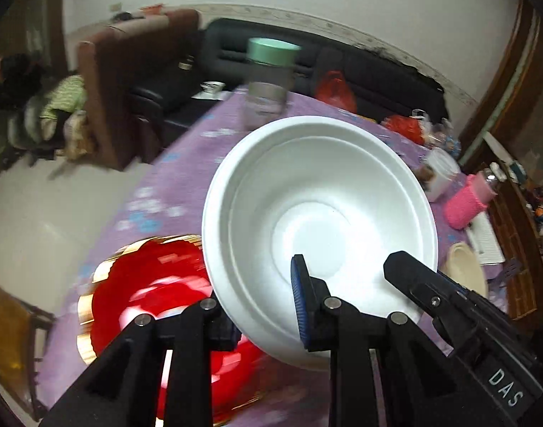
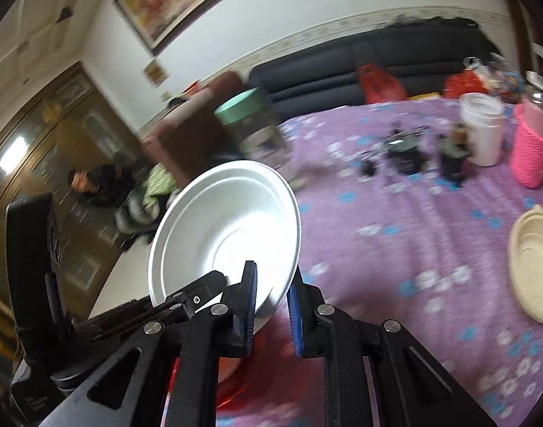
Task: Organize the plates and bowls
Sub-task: 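Lower the white bowl onto the red stickered plate and open both grippers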
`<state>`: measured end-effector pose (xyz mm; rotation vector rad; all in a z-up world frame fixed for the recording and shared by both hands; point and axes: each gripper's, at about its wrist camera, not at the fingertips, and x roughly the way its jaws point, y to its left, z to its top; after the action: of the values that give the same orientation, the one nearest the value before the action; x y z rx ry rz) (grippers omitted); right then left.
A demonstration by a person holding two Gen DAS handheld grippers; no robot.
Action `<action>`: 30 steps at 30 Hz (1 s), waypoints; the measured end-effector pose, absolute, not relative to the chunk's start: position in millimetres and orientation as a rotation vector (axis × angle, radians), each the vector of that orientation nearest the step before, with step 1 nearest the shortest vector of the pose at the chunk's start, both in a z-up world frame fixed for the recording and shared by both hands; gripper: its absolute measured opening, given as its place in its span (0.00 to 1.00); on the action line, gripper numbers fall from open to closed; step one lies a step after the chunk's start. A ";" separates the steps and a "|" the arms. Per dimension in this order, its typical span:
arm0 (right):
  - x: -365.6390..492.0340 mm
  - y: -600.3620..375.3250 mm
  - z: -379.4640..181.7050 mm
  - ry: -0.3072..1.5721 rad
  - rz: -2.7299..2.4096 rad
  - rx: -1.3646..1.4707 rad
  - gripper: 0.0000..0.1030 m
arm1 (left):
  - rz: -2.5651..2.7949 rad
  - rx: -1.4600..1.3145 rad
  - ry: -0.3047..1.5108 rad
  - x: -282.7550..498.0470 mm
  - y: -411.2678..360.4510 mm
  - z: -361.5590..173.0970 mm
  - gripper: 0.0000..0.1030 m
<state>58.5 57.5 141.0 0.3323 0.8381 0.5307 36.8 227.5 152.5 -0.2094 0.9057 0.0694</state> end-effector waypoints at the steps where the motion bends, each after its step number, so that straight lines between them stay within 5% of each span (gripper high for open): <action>1: 54.9 67.9 138.3 0.847 0.547 0.324 0.18 | 0.092 -0.208 0.905 29.0 236.8 151.3 0.22; 10: 40.9 143.7 88.3 0.989 0.612 0.277 0.18 | 0.205 -0.290 1.000 3.4 305.9 105.3 0.22; 19: 41.9 153.0 74.3 1.014 0.569 0.224 0.17 | 0.144 -0.360 0.936 -14.6 317.0 108.4 0.55; 30: 31.6 164.7 81.7 0.957 0.561 0.126 0.17 | 0.196 -0.336 0.773 -59.9 312.3 143.9 0.69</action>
<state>31.6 164.7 81.7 0.1263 0.9566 0.5609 -59.9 312.3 143.9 -0.3355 0.7733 0.1964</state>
